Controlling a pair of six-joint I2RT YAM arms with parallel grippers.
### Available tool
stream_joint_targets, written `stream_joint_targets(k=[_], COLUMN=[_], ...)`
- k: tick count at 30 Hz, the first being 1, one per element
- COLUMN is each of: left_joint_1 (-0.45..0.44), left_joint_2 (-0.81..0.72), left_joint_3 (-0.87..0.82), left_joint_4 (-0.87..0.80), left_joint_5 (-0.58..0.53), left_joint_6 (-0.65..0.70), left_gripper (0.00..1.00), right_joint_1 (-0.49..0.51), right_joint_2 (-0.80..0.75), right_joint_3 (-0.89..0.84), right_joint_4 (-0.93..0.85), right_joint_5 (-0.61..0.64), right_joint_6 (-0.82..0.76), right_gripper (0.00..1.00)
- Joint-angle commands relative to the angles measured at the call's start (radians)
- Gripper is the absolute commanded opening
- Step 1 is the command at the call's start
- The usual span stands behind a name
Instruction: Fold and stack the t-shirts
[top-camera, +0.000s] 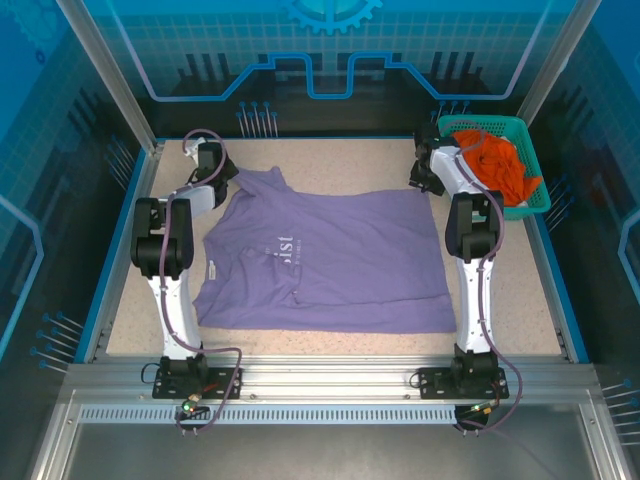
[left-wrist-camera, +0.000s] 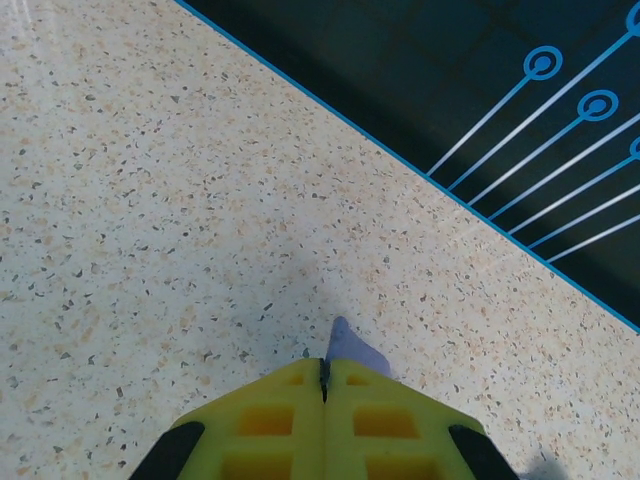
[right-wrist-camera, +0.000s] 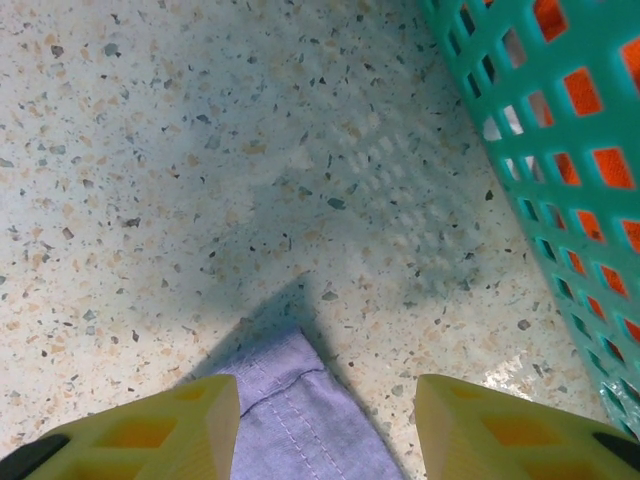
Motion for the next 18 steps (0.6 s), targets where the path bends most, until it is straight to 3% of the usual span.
stream_joint_targets(k=[1,6,18], left_joint_1=[0.017,0.017,0.018], left_joint_2=[-0.052,-0.056,-0.095], left_joint_3=[-0.013,-0.015,-0.076], left_joint_4=[0.027,0.027,0.088], left_joint_5=[-0.027,-0.029,-0.061], left_joint_6=[-0.024,-0.024,-0.039], left_gripper=[0.00,0.00,0.00], right_joint_1=[-0.017,-0.018,-0.014], right_joint_2=[0.066,0.119,0.151], right_joint_3=[0.064,0.150,0.162], right_joint_4=[-0.060,-0.102,-0.149], right_joint_5=[-0.030,-0.038,-0.077], right_joint_6=[-0.011,-0.010,0.013], right_gripper=[0.51,0.51,0.47])
